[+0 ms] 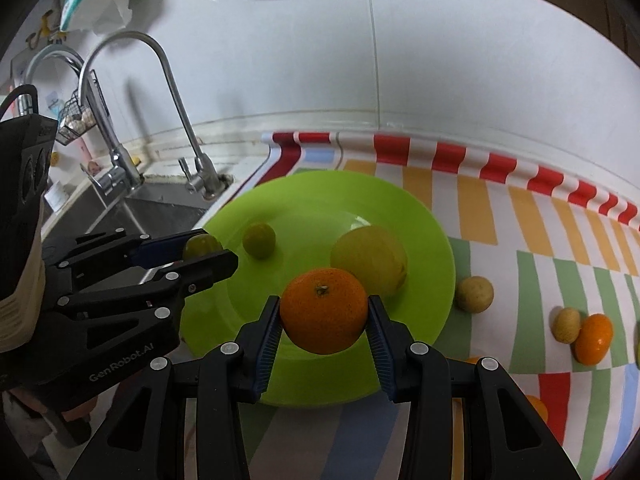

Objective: Organize fruits
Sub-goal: 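Carry both tangerines onto the green plate and open both tools to release them, then withdraw both tools from the plate toward the loose oranges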

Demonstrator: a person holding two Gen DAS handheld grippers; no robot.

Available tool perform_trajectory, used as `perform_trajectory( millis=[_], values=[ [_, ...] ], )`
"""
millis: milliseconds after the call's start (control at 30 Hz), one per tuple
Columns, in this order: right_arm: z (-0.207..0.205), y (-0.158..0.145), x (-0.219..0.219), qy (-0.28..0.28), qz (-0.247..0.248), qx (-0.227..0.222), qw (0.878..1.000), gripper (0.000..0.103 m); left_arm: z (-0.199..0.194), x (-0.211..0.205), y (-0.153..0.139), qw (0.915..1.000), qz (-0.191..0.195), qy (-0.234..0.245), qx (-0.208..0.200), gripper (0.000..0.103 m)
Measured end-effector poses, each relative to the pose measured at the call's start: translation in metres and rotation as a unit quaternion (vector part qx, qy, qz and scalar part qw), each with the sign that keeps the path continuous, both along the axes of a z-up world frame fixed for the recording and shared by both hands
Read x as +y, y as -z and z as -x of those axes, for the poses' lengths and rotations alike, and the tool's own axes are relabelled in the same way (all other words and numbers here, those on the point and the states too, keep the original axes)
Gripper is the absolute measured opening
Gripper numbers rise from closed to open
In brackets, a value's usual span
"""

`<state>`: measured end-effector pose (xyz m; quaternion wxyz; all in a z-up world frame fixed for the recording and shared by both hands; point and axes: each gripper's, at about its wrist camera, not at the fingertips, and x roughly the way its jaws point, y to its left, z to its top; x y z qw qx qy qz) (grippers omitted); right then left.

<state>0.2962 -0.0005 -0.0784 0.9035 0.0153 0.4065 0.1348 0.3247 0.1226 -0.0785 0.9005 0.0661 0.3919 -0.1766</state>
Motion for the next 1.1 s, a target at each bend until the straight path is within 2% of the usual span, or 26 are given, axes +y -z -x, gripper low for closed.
perform_trajectory(
  millis=[133, 233, 267, 333, 433, 500, 600, 800, 1100],
  values=[
    [-0.003, 0.005, -0.002, 0.002, -0.002, 0.008, 1.000, 0.043, -0.002, -0.001, 0.003, 1.0000, 0.000, 0.000, 0.004, 0.029],
    [-0.004, 0.005, -0.005, 0.005, -0.015, 0.017, 1.000, 0.043, 0.000, 0.001, -0.002, 1.0000, 0.002, -0.007, -0.004, 0.034],
    [-0.002, 0.004, -0.006, 0.007, -0.017, 0.014, 1.000, 0.044, 0.002, 0.001, -0.004, 0.9999, 0.000, -0.009, -0.008, 0.036],
    [0.001, -0.001, -0.008, 0.012, -0.017, 0.007, 1.000, 0.052, 0.006, 0.002, -0.008, 0.9998, 0.000, -0.013, -0.016, 0.037],
    [0.010, -0.010, -0.011, 0.021, -0.013, -0.010, 1.000, 0.052, 0.013, 0.003, -0.017, 0.9995, -0.001, -0.017, -0.026, 0.040],
    [0.015, -0.015, -0.014, 0.026, -0.014, -0.014, 0.999, 0.052, 0.020, 0.004, -0.022, 0.9993, -0.001, -0.021, -0.033, 0.047],
    [0.025, -0.022, -0.016, 0.038, -0.012, -0.023, 0.999, 0.059, 0.029, 0.005, -0.030, 0.9989, 0.005, -0.028, -0.037, 0.047],
    [0.045, -0.036, -0.025, 0.060, -0.011, -0.041, 0.997, 0.065, 0.048, 0.006, -0.044, 0.9977, 0.008, -0.047, -0.048, 0.054],
    [0.078, -0.058, -0.042, 0.087, -0.008, -0.071, 0.994, 0.071, 0.082, -0.004, -0.065, 0.9963, 0.008, -0.058, -0.063, 0.058]
  ],
)
